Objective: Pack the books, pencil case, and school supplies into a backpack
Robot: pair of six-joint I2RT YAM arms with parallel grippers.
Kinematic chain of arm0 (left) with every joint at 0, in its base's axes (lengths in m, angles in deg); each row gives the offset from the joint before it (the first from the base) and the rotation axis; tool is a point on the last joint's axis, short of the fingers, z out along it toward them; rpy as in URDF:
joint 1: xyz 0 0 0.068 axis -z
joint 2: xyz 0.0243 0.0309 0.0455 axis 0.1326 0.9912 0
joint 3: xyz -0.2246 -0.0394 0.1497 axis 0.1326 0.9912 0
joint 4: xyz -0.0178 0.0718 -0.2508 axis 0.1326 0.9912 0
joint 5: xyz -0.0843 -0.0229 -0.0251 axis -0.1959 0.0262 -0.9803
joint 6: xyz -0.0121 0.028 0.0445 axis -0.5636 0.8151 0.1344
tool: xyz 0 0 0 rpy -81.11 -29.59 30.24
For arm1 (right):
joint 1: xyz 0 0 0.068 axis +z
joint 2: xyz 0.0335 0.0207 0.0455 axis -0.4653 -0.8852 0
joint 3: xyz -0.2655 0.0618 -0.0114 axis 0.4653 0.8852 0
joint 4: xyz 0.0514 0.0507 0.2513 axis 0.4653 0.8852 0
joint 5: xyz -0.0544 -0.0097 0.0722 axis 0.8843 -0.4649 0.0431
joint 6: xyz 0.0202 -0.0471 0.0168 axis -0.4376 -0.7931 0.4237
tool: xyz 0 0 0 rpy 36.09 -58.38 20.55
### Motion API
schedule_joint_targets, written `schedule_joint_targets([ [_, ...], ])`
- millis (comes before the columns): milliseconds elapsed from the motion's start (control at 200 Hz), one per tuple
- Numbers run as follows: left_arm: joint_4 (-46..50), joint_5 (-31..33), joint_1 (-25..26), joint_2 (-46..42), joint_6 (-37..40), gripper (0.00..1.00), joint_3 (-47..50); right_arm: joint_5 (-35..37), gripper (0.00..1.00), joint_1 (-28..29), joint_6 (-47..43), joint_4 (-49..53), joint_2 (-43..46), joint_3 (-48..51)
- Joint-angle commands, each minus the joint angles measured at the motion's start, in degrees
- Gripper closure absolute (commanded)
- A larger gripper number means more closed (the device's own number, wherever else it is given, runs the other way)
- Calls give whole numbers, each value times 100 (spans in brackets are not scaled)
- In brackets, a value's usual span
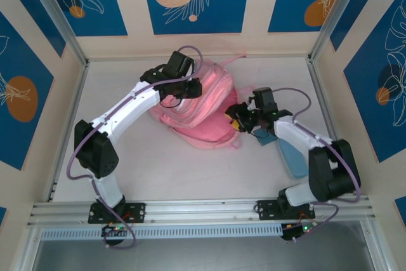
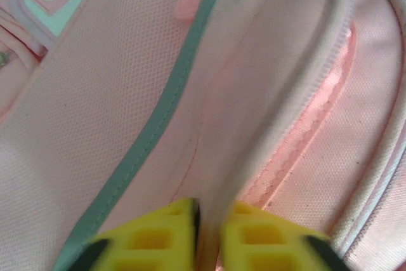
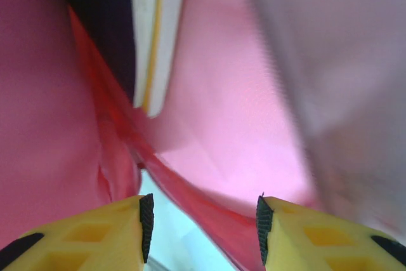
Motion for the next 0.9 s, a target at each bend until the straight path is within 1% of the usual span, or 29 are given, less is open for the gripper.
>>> schedule_joint_targets([
  [0, -194, -346, -127, -354, -32, 56, 302, 821, 49, -211, -704, 2059, 596, -263],
  [40, -249, -368, -144, -425, -65, 47, 450, 1091, 48, -266, -876, 2731, 669, -568],
  [85, -316, -364, -168, -526, -100, 41, 627, 1301, 47, -272, -1090, 3281, 710, -862],
  [165, -480, -301, -277, -758, -167, 34, 1077, 1701, 46, -243, -1324, 3826, 801, -1297],
  [220, -632, -254, -388, -958, -211, 31, 1467, 1886, 44, -209, -1455, 3919, 866, -1469],
  [310, -833, -176, -601, -1352, -201, 27, 2169, 1893, 40, -22, -1722, 3828, 843, -1827],
  [400, -883, 90, -809, -1789, -151, 21, 2870, 2111, 37, 569, -2086, 3627, 635, -2203],
  [495, -938, 187, -1129, -2257, -285, 19, 3616, 2439, 36, 1326, -2679, 3523, 84, -2725],
  [570, -957, 139, -1457, -2598, -452, 17, 4169, 2690, 37, 1916, -3227, 3560, -469, -3230],
  [695, -1018, 84, -1925, -3131, -712, 11, 4954, 3180, 39, 2847, -4186, 3690, -1444, -4104],
  [775, -1022, 98, -2152, -3411, -837, 7, 5335, 3567, 39, 3230, -4560, 3932, -2152, -4747],
  [895, -1010, 43, -2364, -3665, -923, 4, 5658, 3805, 40, 3419, -4824, 4424, -3250, -5773],
])
